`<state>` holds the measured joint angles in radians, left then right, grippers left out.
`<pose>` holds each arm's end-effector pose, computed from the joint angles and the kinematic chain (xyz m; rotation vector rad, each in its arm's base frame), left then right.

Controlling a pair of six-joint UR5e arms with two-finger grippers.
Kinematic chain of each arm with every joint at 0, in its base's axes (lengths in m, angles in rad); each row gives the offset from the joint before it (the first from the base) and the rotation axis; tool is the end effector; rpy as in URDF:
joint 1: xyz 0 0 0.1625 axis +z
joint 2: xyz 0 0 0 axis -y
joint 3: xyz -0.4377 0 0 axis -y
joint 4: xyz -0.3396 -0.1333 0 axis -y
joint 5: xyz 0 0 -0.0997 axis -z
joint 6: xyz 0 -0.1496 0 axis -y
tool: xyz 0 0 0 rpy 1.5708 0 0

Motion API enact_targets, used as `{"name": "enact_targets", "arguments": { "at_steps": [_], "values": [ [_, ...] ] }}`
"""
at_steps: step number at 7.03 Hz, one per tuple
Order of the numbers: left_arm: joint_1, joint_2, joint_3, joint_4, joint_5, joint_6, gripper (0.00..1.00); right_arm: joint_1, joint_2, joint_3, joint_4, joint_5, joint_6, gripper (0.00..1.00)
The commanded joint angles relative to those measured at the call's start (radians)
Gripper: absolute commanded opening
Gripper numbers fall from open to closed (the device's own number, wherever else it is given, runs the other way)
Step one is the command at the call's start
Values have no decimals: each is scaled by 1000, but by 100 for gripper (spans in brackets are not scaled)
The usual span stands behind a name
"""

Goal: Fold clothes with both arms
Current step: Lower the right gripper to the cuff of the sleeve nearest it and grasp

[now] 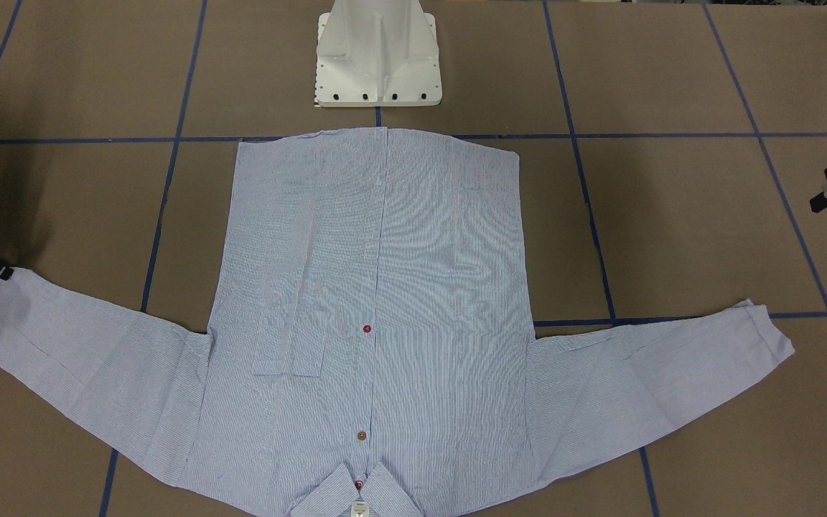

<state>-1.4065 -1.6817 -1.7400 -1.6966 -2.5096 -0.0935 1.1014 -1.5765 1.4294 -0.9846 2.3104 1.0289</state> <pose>0.0696 -0.4966 0.5455 0.2538 0.9674 0.2553 -0.1839 -0.4344 0.7076 -0.1897 -0.8218 0.3639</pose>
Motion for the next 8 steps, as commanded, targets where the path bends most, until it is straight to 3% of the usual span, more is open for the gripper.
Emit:
{"name": "enact_targets", "arguments": {
  "at_steps": [1, 2, 4, 6, 8],
  "values": [
    [0, 2, -1, 0, 0, 0, 100, 0, 0, 3, 4, 1, 19, 7],
    [-2, 2, -1, 0, 0, 0, 100, 0, 0, 6, 4, 1, 19, 0],
    [-2, 2, -4, 0, 0, 0, 100, 0, 0, 35, 4, 3, 22, 0],
    [-2, 2, -6, 0, 0, 0, 100, 0, 24, 145, 0, -2, 22, 0],
    [-2, 2, -3, 0, 0, 0, 100, -35, 212, 141, -29, -5, 87, 0]
  ]
}}
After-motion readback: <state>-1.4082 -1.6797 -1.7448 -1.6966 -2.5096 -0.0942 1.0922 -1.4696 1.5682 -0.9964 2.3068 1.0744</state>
